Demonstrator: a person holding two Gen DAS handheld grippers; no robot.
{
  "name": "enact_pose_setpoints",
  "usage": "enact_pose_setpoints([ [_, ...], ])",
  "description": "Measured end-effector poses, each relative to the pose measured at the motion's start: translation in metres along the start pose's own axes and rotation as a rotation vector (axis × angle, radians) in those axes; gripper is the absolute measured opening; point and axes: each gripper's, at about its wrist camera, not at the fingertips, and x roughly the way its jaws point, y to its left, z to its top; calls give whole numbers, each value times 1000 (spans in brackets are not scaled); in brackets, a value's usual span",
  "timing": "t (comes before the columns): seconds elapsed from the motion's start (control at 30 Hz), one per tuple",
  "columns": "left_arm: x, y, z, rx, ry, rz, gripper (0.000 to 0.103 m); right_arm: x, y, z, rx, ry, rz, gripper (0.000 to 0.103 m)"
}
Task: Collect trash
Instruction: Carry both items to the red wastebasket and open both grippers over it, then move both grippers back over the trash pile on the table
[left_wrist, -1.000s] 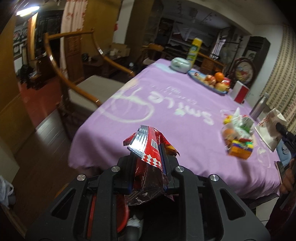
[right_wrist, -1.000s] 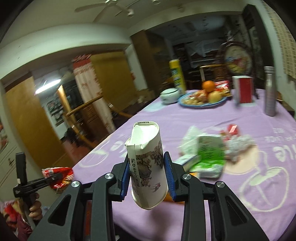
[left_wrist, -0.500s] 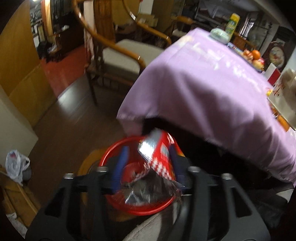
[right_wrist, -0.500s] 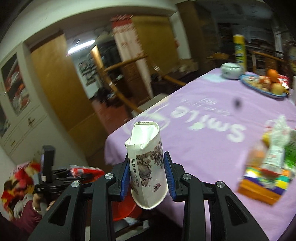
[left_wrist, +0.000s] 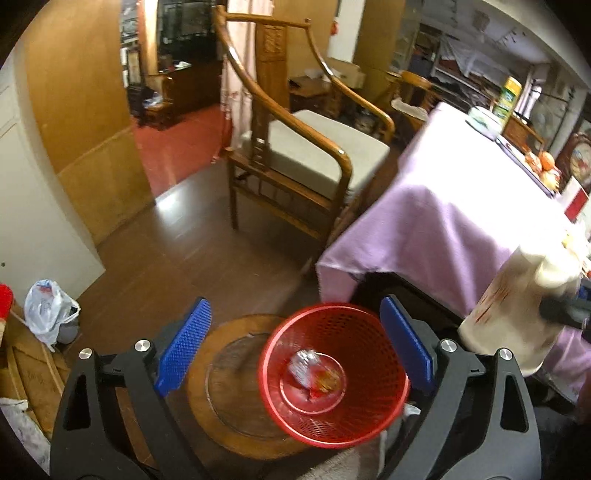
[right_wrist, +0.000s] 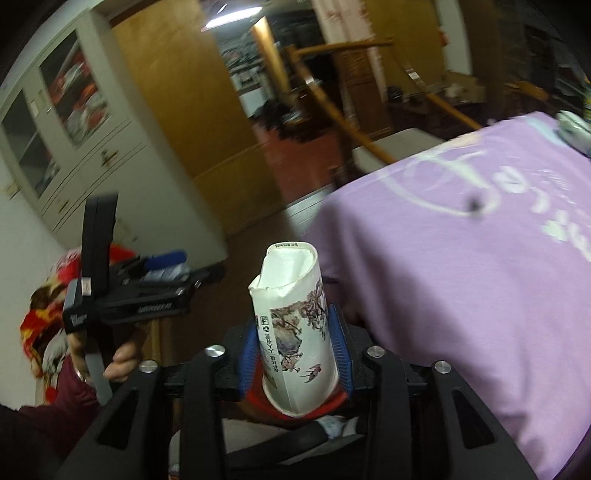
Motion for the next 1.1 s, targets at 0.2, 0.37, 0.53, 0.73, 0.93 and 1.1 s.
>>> enact_pose_setpoints([
  [0.2,-4,7,1,-17,-14,19,90,6,-1,1,-16,-1,-25,56],
  [0.37,-4,-4,1,-9,-10,0,90,-2,-17,-3,13,-38,-70,57],
  [0.53,-8,-39,5,47,-19,-44,90,-31,-37,-9,45,-108,-121,61],
  [0.73,-17,-98,7,137,-25,-115,90,-80,-71,-27,117,-218,-172,67],
  [0.93,-23,-162,4,228,-13,-193,91,-139,-109,-63,200,-341,-237,73],
  [1.1,-29,-226,0,321,-5,-254,91,-185,-148,-94,284,-436,-313,77],
])
